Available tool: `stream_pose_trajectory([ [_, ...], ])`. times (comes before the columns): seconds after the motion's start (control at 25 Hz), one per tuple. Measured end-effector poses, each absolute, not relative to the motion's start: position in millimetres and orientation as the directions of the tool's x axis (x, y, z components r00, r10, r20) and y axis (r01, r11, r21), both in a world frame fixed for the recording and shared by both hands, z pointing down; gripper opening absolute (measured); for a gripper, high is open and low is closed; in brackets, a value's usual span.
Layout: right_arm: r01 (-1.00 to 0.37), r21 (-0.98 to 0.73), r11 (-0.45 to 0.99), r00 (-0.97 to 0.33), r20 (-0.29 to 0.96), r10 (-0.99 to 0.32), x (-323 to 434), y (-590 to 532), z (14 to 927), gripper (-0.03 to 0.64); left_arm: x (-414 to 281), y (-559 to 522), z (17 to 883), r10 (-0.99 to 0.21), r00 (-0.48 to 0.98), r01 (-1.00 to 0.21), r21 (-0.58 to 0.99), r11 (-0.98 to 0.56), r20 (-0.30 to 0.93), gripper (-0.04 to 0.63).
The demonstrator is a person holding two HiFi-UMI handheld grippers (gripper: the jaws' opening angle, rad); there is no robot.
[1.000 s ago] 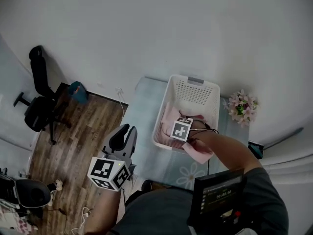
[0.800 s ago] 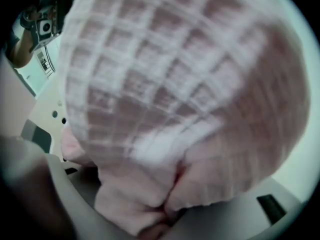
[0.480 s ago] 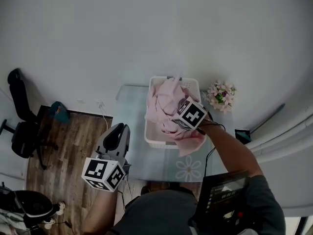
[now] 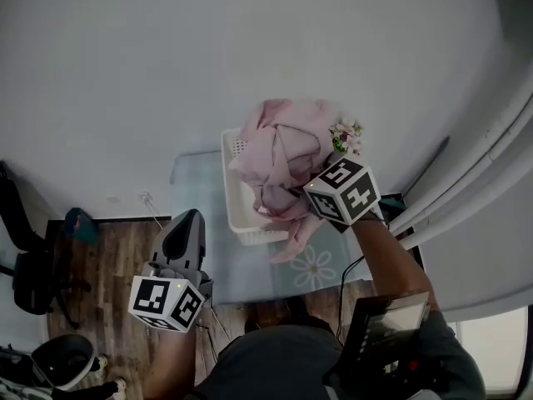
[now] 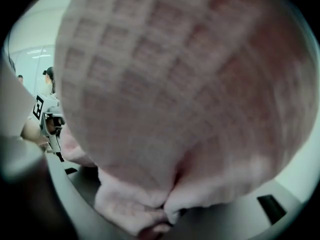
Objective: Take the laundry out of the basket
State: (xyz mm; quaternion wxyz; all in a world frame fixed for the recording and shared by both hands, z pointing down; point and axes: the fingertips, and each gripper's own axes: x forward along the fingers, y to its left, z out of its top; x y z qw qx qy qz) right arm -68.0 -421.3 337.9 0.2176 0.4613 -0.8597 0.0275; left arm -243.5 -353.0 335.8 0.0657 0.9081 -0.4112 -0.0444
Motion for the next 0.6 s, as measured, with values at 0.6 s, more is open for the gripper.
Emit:
stream_pose_trajectory([
  [0.6, -0.942, 0.032, 0.333, -0.319, 0.213, -0.924, -45, -343, 298, 0.305, -231, -380, 337, -0.686, 0.728, -0.676, 0.166, -0.718, 0.001, 0.009],
])
